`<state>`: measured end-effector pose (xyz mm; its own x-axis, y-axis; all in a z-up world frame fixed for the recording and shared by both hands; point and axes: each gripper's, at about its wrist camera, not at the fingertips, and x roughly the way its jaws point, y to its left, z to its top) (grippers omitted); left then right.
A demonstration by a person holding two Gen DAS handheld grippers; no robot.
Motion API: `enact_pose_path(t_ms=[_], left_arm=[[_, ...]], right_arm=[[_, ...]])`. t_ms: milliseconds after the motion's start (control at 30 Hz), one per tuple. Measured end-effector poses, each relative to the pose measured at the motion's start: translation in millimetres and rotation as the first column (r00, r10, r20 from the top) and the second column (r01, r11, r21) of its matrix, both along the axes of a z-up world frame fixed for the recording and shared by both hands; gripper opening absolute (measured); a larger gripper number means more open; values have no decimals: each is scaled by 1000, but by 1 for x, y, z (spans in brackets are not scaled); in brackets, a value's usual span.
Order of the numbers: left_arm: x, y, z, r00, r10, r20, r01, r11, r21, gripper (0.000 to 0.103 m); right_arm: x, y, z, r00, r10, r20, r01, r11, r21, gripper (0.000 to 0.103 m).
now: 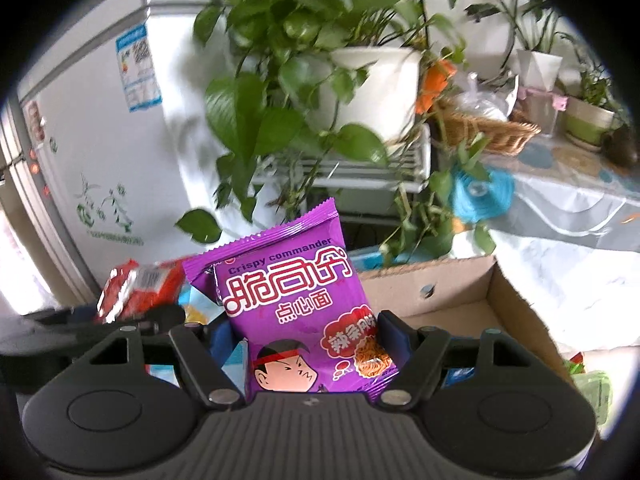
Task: Organize snacks
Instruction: 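Lift the red bag with left tool toward the box while right tool carries the purple bag there, then open the left tool over the box while right tool releases the purple bag inside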
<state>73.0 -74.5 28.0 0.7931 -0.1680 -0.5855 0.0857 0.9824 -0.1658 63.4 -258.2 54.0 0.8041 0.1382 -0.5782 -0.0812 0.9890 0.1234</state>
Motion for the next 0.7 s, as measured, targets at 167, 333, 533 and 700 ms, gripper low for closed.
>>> enact_pose_path(t_ms=[167, 333, 533, 700], left_arm=[[-2, -12, 0, 999, -45, -14, 44, 998, -37, 69], [-3, -35, 3, 997, -79, 2, 79, 995, -53, 69], [0, -66, 3, 992, -128, 8, 128, 987, -99, 69], [3, -98, -9, 980, -198, -22, 192, 969, -155, 69]], right_arm=[[-1, -28, 10, 998, -51, 32, 50, 999, 12, 79], [-6, -67, 17, 990, -132, 52, 129, 990, 59, 79], [-12, -94, 17, 978, -200, 51, 195, 977, 88, 79], [-13, -107, 16, 965, -259, 30, 254, 960, 121, 79]])
